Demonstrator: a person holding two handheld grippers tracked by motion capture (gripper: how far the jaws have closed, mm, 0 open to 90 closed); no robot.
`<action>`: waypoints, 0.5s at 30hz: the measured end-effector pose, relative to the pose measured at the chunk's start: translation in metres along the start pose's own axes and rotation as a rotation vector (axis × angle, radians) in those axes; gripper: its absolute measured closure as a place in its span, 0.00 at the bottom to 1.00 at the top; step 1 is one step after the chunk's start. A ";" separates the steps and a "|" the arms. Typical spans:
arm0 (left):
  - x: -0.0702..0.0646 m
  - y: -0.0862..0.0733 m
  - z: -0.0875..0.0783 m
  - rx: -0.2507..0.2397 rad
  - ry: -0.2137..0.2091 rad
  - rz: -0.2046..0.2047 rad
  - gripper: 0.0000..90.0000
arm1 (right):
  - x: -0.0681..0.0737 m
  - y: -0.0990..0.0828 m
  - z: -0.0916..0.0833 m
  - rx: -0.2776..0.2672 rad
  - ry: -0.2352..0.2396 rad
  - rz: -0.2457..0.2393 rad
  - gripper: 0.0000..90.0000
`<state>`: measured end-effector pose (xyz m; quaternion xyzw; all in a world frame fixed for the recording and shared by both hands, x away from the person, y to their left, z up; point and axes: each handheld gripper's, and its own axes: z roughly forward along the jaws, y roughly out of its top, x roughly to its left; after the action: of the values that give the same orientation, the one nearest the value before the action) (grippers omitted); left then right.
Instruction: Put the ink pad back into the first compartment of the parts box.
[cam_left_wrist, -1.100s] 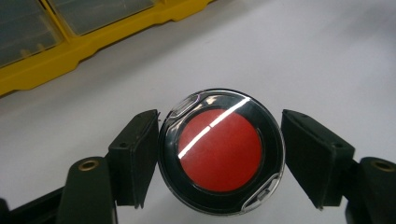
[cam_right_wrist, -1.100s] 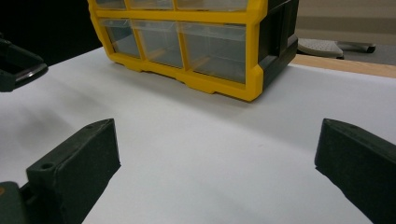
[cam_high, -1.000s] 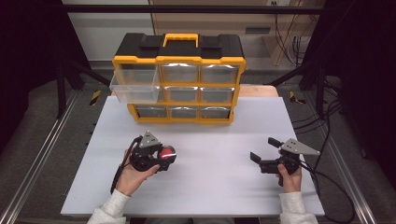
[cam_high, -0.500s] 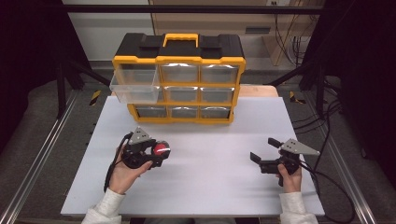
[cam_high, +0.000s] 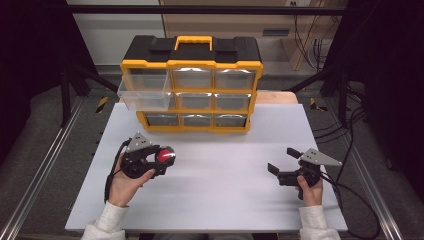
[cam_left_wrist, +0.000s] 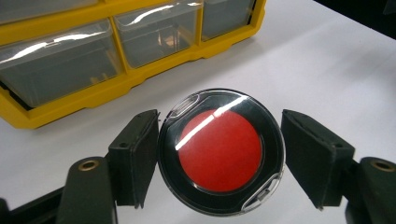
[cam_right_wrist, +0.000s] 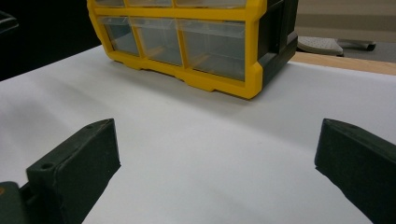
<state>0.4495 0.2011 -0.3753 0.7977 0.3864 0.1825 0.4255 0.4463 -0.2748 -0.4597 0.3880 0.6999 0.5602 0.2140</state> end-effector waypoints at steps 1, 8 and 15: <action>0.000 0.001 -0.001 -0.004 0.001 -0.002 0.33 | 0.000 0.000 0.000 0.002 0.000 0.003 0.00; 0.005 0.003 -0.010 -0.024 0.004 -0.010 0.33 | 0.000 0.000 0.000 0.004 0.000 0.003 0.00; 0.008 0.006 -0.019 -0.048 0.015 -0.014 0.33 | 0.000 0.000 0.000 0.005 0.000 0.002 0.00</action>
<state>0.4457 0.2159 -0.3599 0.7832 0.3905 0.1946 0.4429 0.4461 -0.2744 -0.4595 0.3893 0.7010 0.5587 0.2121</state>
